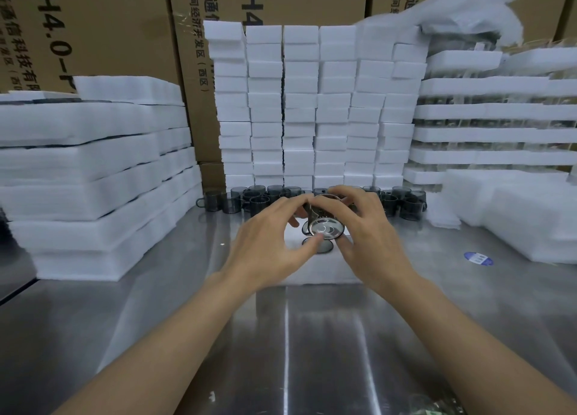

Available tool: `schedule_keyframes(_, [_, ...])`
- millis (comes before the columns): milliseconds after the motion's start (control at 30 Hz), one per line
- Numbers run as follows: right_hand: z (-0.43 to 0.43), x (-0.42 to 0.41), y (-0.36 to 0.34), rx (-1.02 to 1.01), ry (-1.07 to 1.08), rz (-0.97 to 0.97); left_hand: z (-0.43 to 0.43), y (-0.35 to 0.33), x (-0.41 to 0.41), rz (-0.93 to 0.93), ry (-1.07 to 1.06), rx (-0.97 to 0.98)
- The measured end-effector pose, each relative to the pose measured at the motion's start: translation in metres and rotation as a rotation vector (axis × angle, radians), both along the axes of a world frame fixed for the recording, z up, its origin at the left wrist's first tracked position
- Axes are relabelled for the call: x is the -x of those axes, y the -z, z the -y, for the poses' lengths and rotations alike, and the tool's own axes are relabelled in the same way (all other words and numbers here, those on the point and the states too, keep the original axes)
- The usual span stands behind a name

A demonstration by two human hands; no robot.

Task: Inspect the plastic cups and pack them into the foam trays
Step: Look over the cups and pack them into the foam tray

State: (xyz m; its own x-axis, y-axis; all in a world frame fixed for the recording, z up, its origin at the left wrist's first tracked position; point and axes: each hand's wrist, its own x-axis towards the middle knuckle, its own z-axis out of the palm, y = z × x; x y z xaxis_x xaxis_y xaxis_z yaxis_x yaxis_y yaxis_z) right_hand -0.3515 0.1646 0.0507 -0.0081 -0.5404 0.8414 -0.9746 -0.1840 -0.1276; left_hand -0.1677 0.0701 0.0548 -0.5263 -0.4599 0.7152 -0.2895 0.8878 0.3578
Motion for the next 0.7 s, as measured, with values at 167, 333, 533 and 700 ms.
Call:
schedule_keyframes(167, [-0.003,0.0,0.0,0.015,-0.047,0.068,0.008,0.003,0.0,-0.053,0.031,0.005])
schedule_keyframes(333, [-0.001,0.009,0.001,-0.098,-0.011,0.166,0.015,0.007,-0.003,-0.058,-0.011,0.031])
schedule_keyframes(533, [0.003,0.009,0.005,-0.112,-0.04,0.196,0.019,0.008,-0.003,-0.095,-0.011,-0.01])
schedule_keyframes(700, [0.001,0.004,0.003,-0.036,-0.044,0.177,0.022,0.01,-0.003,-0.026,-0.098,0.032])
